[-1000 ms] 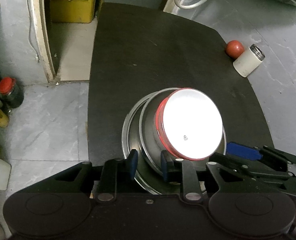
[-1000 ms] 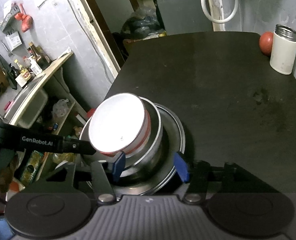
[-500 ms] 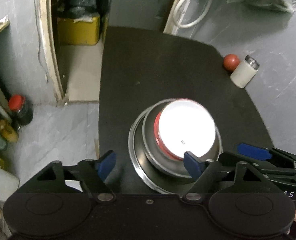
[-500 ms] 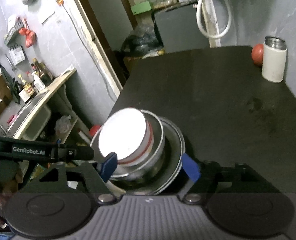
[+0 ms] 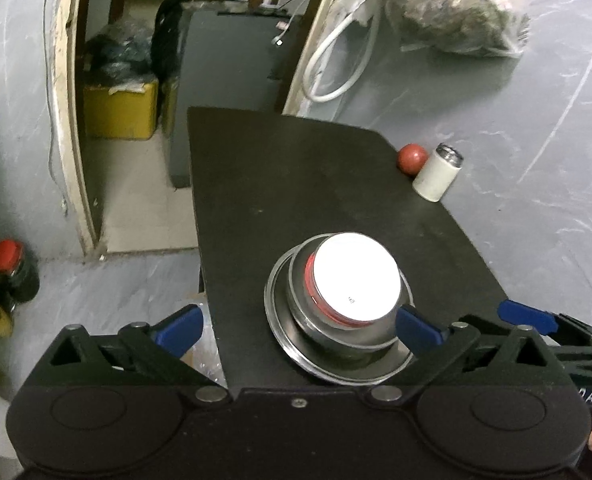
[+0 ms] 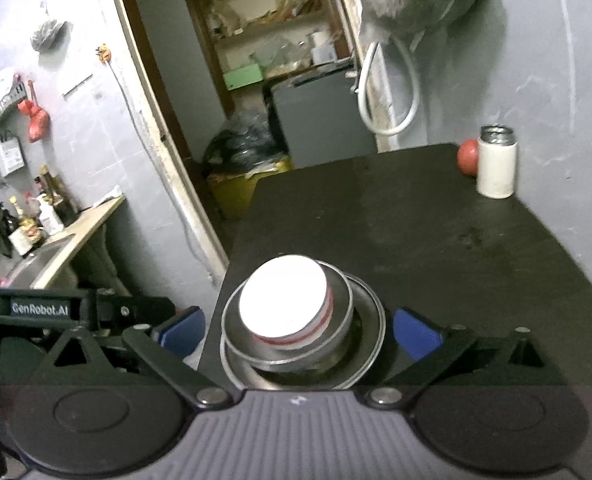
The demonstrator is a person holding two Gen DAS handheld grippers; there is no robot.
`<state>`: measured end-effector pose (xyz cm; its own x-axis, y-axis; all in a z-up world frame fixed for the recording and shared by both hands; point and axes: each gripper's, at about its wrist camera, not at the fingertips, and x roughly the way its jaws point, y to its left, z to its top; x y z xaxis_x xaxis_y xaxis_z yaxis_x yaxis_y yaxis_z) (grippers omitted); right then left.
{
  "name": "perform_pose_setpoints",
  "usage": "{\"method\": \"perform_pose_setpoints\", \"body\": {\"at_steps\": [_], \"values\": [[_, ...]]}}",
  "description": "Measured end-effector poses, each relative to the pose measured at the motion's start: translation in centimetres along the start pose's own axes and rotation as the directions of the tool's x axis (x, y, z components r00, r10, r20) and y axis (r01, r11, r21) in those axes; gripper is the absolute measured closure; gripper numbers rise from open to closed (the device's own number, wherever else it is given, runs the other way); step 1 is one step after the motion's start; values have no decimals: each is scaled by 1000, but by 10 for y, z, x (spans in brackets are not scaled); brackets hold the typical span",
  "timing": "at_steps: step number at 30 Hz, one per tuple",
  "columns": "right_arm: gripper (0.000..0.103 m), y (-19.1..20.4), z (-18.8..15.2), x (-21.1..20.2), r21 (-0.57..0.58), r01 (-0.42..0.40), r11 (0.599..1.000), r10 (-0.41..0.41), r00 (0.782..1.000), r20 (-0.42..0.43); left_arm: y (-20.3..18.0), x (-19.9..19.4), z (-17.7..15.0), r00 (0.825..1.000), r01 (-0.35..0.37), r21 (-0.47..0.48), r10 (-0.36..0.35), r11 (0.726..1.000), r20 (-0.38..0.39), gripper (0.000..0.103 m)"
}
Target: Organize plates and bowls
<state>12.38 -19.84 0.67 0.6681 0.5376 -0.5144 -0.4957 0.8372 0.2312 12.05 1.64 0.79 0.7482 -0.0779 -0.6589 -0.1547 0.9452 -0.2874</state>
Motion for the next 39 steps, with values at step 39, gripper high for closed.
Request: {"method": "perform_pose_setpoints", "body": {"at_steps": [39], "values": [[0,82,-110,-108,60,275,960,-278,959,59,38,-103,-113,991,46,211,-72,976,116,1]]}}
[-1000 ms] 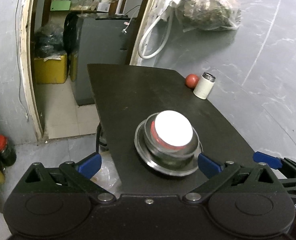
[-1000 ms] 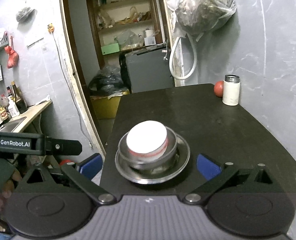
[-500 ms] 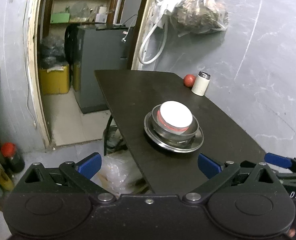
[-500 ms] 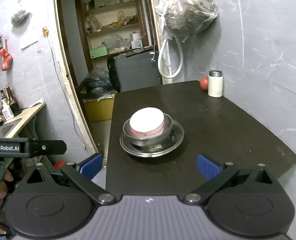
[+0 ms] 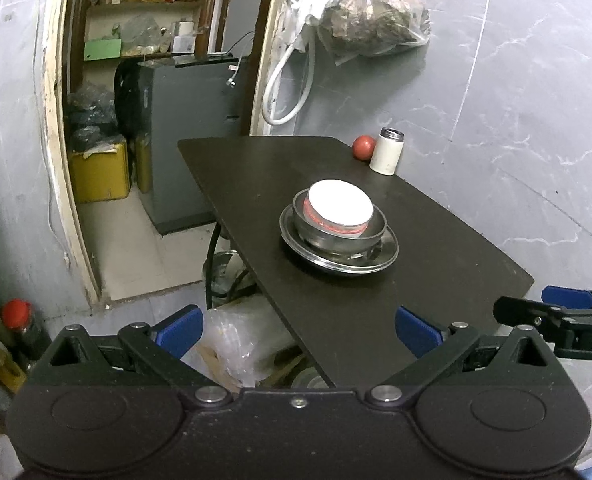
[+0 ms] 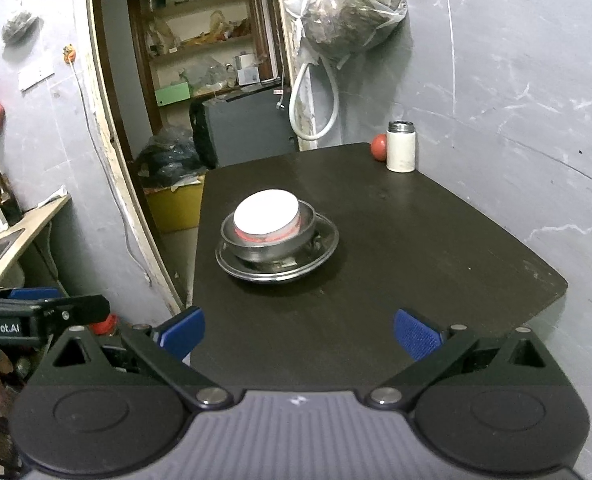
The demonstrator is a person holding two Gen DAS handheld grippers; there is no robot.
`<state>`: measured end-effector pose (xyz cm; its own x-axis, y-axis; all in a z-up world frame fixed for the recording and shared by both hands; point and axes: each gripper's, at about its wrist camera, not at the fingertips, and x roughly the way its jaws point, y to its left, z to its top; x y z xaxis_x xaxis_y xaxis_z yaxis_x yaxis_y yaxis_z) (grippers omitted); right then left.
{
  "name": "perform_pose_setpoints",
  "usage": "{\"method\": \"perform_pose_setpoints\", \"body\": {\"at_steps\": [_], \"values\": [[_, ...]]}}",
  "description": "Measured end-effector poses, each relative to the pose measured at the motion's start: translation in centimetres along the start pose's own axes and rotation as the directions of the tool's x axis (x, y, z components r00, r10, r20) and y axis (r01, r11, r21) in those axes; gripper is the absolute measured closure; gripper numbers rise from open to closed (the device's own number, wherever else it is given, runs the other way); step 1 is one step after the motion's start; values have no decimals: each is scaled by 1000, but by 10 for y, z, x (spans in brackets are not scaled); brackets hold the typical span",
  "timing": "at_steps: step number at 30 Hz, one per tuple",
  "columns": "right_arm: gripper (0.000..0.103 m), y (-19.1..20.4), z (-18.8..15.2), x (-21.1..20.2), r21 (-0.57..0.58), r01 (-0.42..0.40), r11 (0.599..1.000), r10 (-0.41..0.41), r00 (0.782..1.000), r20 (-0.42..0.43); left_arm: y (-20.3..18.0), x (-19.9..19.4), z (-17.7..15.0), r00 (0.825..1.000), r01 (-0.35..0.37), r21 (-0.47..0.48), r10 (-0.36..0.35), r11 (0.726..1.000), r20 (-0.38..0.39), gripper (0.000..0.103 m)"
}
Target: Organize plates and bowls
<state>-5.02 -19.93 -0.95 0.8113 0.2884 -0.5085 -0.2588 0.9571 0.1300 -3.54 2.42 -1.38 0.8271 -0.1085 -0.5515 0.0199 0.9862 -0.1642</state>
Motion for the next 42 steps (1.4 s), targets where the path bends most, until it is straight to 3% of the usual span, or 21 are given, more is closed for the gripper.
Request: {"method": "perform_pose_setpoints", "body": {"at_steps": [42], "values": [[0,-5,-3,3,-8,-4,1000,4,999,-41,-1,5,-6,1000,17,-1,-17,1000,-16,1]]}}
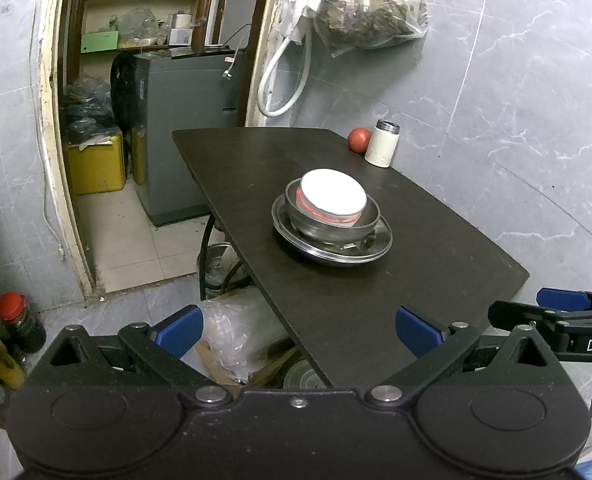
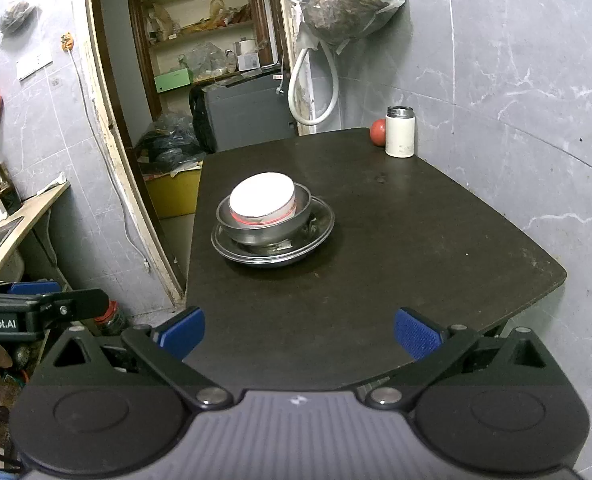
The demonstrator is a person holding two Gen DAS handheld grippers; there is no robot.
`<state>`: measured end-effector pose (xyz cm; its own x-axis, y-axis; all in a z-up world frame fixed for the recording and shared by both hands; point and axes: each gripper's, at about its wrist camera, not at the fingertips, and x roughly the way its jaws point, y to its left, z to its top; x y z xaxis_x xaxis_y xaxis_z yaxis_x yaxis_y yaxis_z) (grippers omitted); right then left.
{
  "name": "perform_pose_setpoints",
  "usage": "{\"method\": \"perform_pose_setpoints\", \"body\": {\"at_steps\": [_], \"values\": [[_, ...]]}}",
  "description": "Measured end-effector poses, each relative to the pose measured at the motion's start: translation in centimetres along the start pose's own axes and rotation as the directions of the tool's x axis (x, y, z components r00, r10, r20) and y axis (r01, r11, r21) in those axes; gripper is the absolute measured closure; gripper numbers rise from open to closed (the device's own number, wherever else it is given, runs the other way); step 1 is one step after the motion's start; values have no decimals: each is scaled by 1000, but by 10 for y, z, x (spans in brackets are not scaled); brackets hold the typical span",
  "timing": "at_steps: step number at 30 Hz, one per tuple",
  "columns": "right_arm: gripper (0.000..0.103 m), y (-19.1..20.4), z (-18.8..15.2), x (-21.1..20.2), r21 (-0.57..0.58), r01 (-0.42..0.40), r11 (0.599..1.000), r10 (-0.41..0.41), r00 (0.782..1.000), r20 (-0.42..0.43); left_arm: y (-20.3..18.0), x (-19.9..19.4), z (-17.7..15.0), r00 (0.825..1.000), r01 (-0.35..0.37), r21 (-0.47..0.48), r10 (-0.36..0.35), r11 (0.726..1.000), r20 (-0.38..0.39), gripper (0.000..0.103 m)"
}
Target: Organize plates and bowls
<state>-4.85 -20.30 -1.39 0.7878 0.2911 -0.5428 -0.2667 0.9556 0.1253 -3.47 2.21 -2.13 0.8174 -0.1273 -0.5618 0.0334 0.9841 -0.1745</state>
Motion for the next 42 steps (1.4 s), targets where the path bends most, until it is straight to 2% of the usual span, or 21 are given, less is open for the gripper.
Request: {"method": "perform_pose_setpoints", "body": {"at_steps": [42], "values": [[0,-3,-3,2,1,-4,1000,4,1000,-6,-3,1,-1,1000,3,3,-3,1000,-3,1]]}}
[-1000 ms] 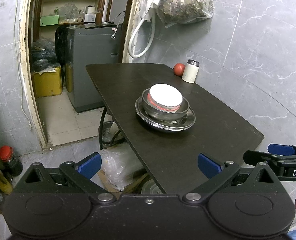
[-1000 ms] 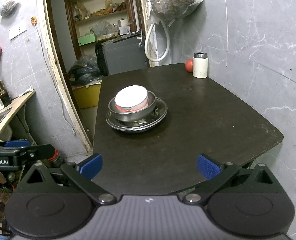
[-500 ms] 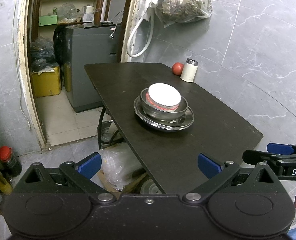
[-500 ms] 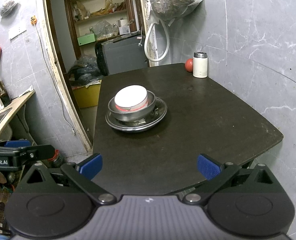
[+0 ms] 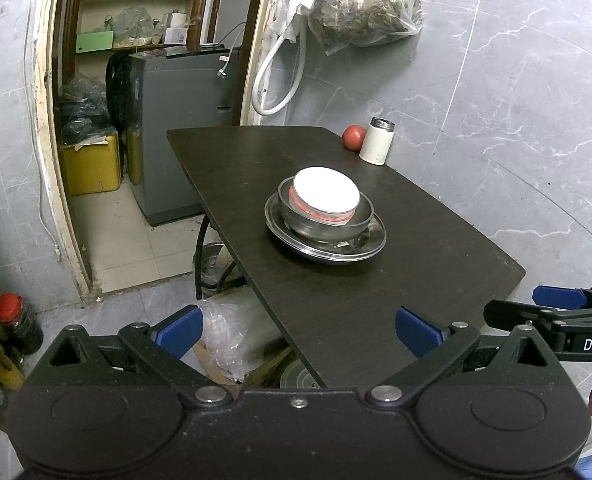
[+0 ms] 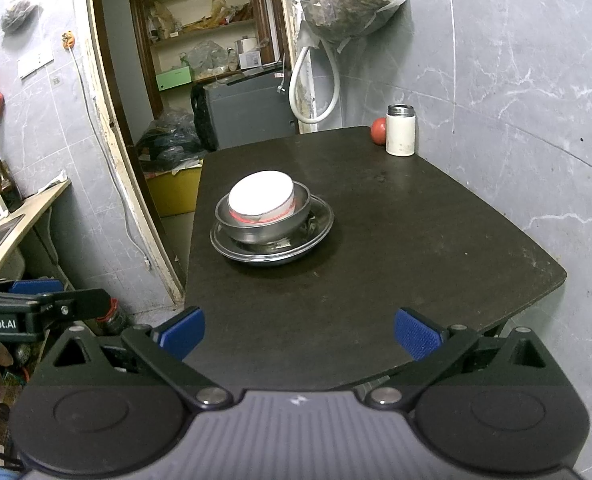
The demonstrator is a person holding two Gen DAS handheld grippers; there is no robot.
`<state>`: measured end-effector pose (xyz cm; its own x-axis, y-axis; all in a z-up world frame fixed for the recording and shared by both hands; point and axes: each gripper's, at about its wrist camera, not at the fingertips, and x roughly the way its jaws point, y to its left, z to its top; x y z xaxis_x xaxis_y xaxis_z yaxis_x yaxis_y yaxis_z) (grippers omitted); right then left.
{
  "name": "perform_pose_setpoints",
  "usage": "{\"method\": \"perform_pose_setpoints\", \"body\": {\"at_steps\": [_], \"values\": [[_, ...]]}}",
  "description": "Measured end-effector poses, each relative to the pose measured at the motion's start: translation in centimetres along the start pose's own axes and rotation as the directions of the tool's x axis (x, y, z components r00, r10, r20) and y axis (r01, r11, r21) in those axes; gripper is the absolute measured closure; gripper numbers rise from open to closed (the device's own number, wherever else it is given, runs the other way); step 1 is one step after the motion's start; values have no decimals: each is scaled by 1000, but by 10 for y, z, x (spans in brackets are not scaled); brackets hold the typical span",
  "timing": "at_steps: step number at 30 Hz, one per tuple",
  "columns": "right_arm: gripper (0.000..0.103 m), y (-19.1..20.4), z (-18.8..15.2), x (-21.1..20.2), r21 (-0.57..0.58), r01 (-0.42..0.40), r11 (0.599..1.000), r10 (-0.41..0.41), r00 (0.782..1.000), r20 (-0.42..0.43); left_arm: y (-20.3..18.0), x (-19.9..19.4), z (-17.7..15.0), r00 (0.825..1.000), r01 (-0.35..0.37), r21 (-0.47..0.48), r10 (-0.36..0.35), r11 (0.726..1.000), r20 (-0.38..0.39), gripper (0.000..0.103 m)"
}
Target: Organize plates and bowls
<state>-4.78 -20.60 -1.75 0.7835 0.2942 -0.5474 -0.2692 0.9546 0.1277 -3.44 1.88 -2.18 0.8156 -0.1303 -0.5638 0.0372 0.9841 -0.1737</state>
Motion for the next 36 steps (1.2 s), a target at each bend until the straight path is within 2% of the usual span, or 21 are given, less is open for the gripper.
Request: {"method": "perform_pose_setpoints", "body": {"at_steps": [29,36], "values": [[0,-4,1,3,2,0,1000,0,1000,-14,-5,4,0,1000,10,10,-10,1000,-10,1],[0,-5,2,6,5,-5,1000,5,1000,-20,-3,11,2,999,12,37,-11,999,-30,1]]}}
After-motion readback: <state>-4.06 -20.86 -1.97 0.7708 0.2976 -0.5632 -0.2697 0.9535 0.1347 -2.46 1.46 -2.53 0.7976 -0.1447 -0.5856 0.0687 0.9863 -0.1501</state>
